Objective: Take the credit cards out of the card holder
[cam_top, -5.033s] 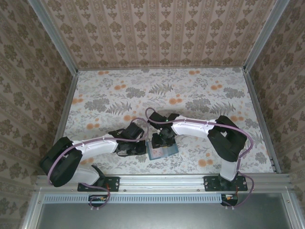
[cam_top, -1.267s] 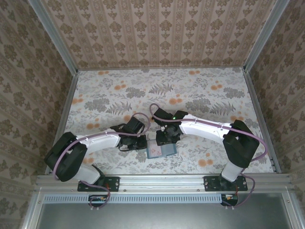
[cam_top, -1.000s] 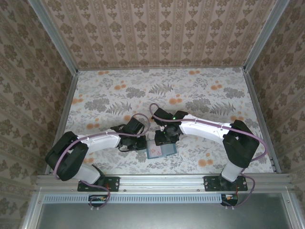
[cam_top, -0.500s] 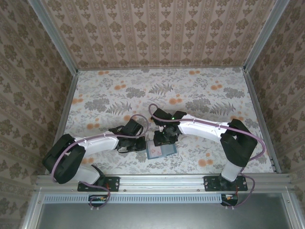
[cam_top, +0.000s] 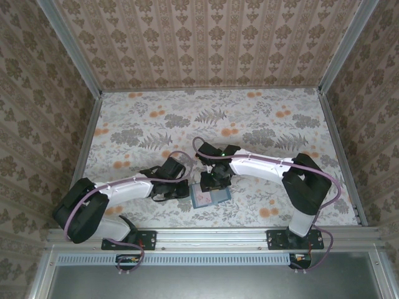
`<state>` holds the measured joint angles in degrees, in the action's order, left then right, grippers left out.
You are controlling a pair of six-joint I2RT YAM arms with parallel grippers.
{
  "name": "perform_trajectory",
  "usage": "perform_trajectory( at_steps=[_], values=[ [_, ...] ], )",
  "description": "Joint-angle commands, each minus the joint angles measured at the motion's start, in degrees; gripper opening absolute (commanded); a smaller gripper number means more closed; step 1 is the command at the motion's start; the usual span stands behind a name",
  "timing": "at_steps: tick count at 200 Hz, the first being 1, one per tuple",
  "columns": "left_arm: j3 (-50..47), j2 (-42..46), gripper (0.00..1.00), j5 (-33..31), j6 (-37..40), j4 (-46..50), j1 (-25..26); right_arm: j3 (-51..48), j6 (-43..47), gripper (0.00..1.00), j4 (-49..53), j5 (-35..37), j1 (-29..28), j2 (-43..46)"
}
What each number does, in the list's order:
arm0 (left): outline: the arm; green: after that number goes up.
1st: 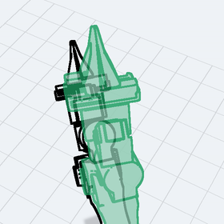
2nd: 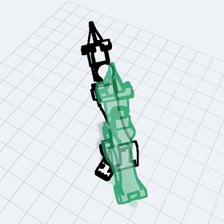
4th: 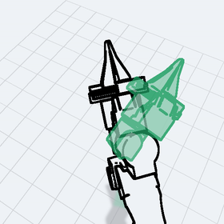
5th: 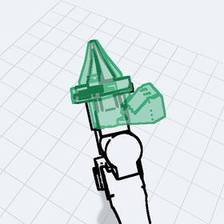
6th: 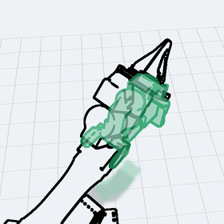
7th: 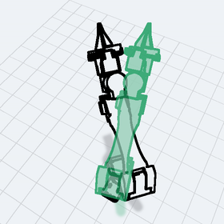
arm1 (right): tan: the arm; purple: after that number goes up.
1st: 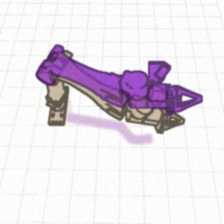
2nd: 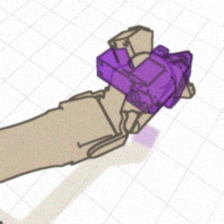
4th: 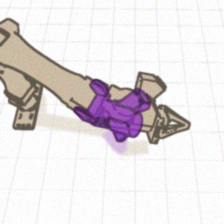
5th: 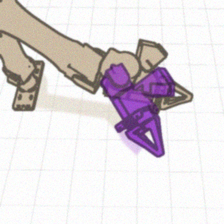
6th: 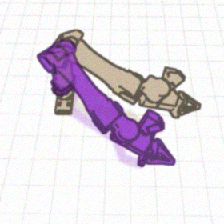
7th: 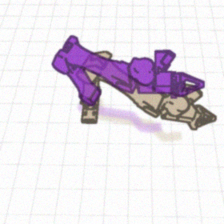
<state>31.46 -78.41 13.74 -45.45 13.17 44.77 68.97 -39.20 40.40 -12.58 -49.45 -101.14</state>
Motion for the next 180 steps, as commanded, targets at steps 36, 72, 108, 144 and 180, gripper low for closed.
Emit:
perform_trajectory(
  at_steps=[36, 72, 108, 144, 180],
  values=[
    [-2.71, -1.31, 0.08, 0.50, -0.27, -0.71, -0.80, 3.06, -1.18, 0.32, -1.17, -3.29, -1.38, -3.68],
    [-3.26, -1.05, 0.08, 0.76, -0.16, -1.00, -1.08, 3.63, -2.52, 0.31, -3.91, -5.66, -2.46, -5.17],
    [-3.81, -0.43, 0.07, 0.58, -0.24, -1.17, -1.18, 3.12, -4.56, 0.28, -8.46, -8.78, -3.05, -7.20],
    [-4.38, 0.62, 0.07, 0.59, -0.09, -0.78, -1.44, 2.46, -4.66, 0.28, -8.76, -7.59, -3.10, -9.22],
    [-4.79, 1.50, 0.07, 0.59, 0.41, 0.14, -1.78, 1.67, -4.18, 0.29, -5.82, -3.04, -3.04, -9.46]
  ],
)
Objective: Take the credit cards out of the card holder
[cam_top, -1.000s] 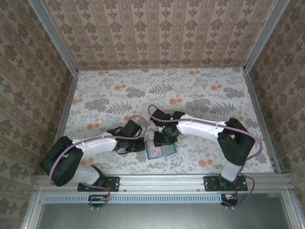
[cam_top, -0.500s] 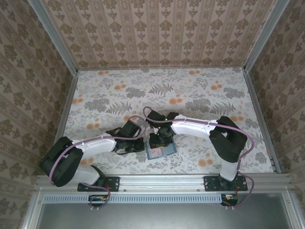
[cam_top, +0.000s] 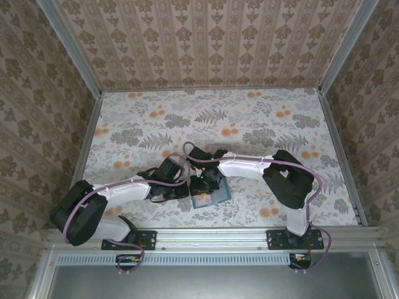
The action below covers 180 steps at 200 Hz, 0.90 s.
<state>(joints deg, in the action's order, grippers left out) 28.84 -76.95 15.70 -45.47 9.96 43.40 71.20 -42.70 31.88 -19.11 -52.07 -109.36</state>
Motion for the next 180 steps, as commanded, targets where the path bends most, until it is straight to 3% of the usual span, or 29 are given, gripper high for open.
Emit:
perform_trajectory(
  at_steps=[1, 41, 113, 180],
  values=[
    [-2.14, 0.13, 0.07, -1.38, 0.41, 3.38, -0.45, -0.50, -0.61, 0.30, 2.82, 3.61, -0.45, -1.27],
    [-2.48, 0.69, 0.07, -1.20, 0.55, 3.34, -0.84, 0.51, 0.41, 0.38, 7.11, 8.47, -0.72, -0.99],
    [-2.56, 0.75, 0.07, -0.94, 0.82, 3.05, -1.04, 5.20, 1.36, 0.43, 15.48, 18.49, -2.66, -1.09],
    [-2.50, 0.80, 0.07, -0.59, 0.91, 2.96, -1.26, 5.32, 1.56, 0.43, 16.21, 18.56, -3.14, -0.17]
  ],
)
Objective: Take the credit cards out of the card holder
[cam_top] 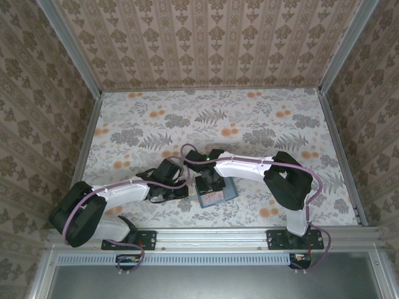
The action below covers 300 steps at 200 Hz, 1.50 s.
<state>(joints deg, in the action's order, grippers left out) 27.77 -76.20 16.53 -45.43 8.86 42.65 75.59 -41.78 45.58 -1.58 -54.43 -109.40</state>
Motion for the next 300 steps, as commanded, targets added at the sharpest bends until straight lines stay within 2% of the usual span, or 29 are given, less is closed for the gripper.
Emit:
perform_trajectory(
  at_steps=[1, 63, 104, 150, 212, 257, 285, 300],
  values=[
    [-1.41, 0.07, 0.07, -1.42, 0.87, 4.05, -0.54, 0.86, 0.60, 0.43, 2.37, 0.87, -0.77, -0.03],
    [2.46, 3.68, 0.07, -1.93, 0.91, 8.78, -0.24, -2.30, 0.03, 0.43, -1.90, -3.09, 0.28, 6.92],
    [6.36, 4.59, 0.08, -2.54, -0.67, 10.21, 2.03, -7.64, 0.88, 0.42, -2.53, -2.99, 4.12, 10.92],
    [10.64, 0.99, 0.14, -3.83, -3.91, 8.83, 6.69, -15.01, 1.57, 0.42, -5.93, -5.40, 8.66, 12.95],
    [12.40, -6.51, 0.21, -4.60, -6.09, 6.11, 9.83, -21.89, -2.46, 0.39, -14.39, -13.06, 8.82, 15.45],
    [14.02, -9.17, 0.21, -4.15, -4.68, 6.01, 9.89, -19.64, -1.83, 0.37, -10.19, -8.89, 8.95, 18.22],
    [15.53, -9.09, 0.21, -4.15, -4.55, 6.27, 9.85, -18.64, -2.21, 0.35, -11.03, -9.76, 8.97, 19.64],
    [15.81, -9.33, 0.21, -4.14, -4.57, 5.85, 9.83, -18.64, -2.51, 0.31, -12.99, -11.74, 9.04, 19.22]
  ],
)
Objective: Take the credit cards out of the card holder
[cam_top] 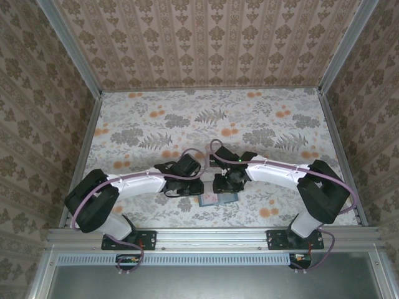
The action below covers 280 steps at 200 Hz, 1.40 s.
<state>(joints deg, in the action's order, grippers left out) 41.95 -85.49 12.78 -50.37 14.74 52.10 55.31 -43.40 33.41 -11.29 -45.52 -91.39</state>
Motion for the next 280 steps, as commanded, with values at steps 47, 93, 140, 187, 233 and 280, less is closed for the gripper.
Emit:
perform_trajectory(
  at_steps=[47, 93, 140, 187, 233, 280],
  values=[
    [2.60, -2.62, 0.18, 0.49, 0.52, -1.82, 0.40, 1.56, -1.16, 0.19, -5.29, -5.29, 0.84, -3.21],
    [3.07, -6.26, 0.18, 0.40, 1.43, -0.86, 0.04, 0.88, -1.17, 0.17, -8.07, -6.65, 1.13, -6.03],
    [2.43, -6.88, 0.16, -0.38, 2.21, 1.20, -0.23, 1.21, 0.28, 0.24, -4.65, -2.55, 1.25, -7.59],
    [2.53, -7.33, 0.14, -1.21, 3.36, 3.68, -0.41, 1.22, 0.42, 0.33, -3.62, -2.31, 1.22, -5.93],
    [2.86, -3.62, 0.16, -1.44, 2.58, 3.72, -0.45, 0.59, -0.59, 0.33, -5.55, -4.90, 1.29, -2.82],
    [5.27, -2.17, 0.18, -0.48, 2.11, 3.72, 0.40, -0.17, -0.81, 0.30, -5.00, -4.05, 1.91, -1.07]
  ],
)
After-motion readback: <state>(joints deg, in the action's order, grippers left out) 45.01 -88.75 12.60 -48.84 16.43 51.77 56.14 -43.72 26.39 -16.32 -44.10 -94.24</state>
